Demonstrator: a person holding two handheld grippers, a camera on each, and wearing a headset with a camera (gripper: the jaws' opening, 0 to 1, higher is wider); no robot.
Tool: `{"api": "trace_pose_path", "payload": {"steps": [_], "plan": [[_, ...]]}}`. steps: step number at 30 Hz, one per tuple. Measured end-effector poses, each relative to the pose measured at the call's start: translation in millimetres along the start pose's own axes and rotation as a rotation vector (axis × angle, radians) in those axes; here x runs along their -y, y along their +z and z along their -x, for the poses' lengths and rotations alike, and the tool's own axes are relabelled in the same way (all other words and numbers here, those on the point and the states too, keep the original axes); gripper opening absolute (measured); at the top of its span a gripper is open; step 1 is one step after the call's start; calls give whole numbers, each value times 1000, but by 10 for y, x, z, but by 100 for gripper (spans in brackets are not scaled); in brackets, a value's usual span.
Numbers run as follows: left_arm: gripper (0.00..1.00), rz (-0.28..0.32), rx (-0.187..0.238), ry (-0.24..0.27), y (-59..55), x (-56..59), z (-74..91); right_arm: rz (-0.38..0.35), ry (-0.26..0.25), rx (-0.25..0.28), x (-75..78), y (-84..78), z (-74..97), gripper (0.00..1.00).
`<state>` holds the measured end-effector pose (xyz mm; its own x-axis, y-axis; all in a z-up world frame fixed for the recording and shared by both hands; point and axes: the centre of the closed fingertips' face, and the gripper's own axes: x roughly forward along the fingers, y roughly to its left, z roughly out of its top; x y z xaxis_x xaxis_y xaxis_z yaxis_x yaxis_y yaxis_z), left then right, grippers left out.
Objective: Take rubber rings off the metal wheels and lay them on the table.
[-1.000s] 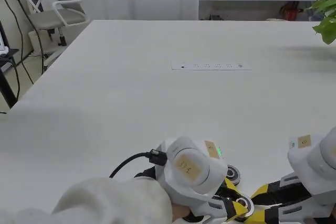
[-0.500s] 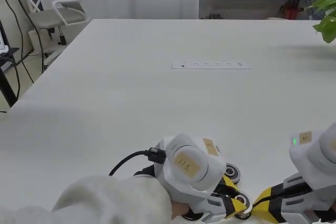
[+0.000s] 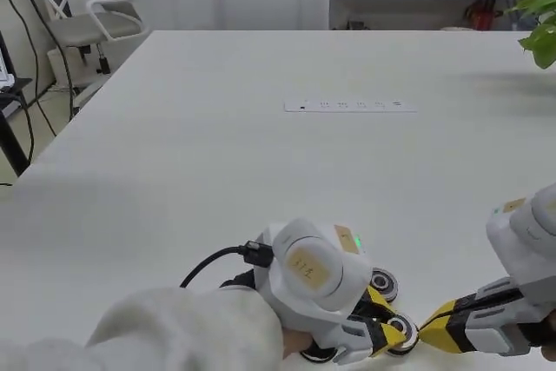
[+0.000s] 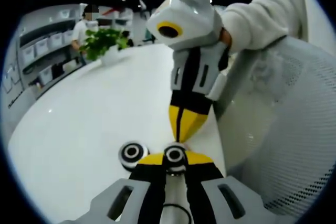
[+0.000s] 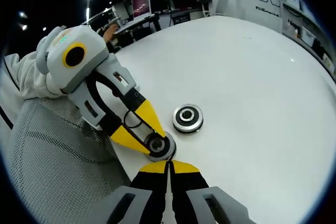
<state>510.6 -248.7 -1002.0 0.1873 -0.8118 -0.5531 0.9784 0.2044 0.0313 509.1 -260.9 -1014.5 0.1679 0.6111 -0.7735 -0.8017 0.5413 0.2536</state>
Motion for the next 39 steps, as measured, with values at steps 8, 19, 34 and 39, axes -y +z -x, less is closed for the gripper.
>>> {"api": "trace_pose_path", "payload": {"steps": [8,19,34,39], "plan": [[14,-2,0,0,0,0,2,-36,17,26,-66,43,27,0],[13,-3,-6,9,-8,-18,11,-106,27,51,-87,74,34,0],[13,-12,-8,12,-2,-16,2,-228,178,325,-309,682,234,0],[13,-13,-8,10,-2,-14,3,-73,13,201,-99,405,186,0]]}}
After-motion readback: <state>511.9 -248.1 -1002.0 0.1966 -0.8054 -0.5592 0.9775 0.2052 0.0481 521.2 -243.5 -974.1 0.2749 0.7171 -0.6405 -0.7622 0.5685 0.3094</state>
